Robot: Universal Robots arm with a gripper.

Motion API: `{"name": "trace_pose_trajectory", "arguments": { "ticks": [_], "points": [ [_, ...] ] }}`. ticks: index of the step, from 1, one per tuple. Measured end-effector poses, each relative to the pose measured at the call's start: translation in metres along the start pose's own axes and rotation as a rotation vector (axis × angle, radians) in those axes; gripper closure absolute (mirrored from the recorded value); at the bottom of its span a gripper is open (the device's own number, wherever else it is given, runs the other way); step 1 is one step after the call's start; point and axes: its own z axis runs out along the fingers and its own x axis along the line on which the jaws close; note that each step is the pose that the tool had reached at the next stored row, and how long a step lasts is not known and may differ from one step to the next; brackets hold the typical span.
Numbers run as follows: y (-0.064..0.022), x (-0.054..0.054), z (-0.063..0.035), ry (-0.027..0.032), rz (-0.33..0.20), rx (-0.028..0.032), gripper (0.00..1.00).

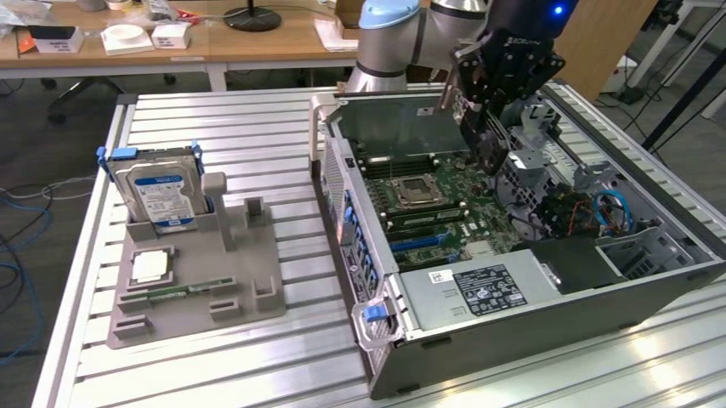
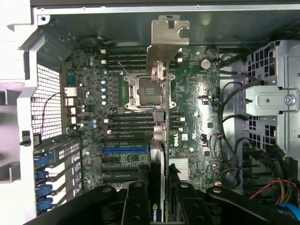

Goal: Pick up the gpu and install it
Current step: 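Pick up the gpu and move the gpu toward the slot, then insert the gpu into the slot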

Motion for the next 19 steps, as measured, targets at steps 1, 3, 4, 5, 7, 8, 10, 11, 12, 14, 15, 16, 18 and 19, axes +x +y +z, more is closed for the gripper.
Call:
{"name": "trace_pose_trajectory", "arguments": {
  "ticks": [1,3,4,5,7,8,10,11,12,14,15,16,18,19],
  "points": [
    [0.0,-0.0006,0.0,0.0,0.0,0.0,0.74],
    [0.0,-0.0008,0.0,-0.0001,0.0,0.0,0.74],
    [0.0,-0.0008,0.0,-0.0001,0.0,0.0,0.74],
    [0.0001,-0.0008,0.0,-0.0001,0.0,0.0,0.74],
    [0.0001,-0.0008,0.0,-0.0001,0.0,0.0,0.74],
    [0.0001,-0.0008,0.0,0.0,0.0,0.0,0.74],
    [0.0001,-0.0008,0.0,-0.0001,0.0,0.0,0.74],
    [0.0001,-0.0008,0.0,0.0,0.0,-0.0001,0.74],
    [0.0001,-0.0008,0.0,-0.0001,0.0,-0.0001,0.74],
    [0.0001,-0.0008,0.0,-0.0001,0.0,-0.0001,0.74],
    [0.0001,-0.0008,0.0001,-0.0001,0.0,-0.0007,0.74],
    [0.0001,-0.0008,0.0001,-0.0001,0.0,-0.0012,0.74],
    [0.0001,-0.0008,0.0,0.0001,-0.001,-0.0014,0.74],
    [0.0001,-0.0008,0.0,0.0002,-0.002,-0.0014,0.74]
  ]
}}
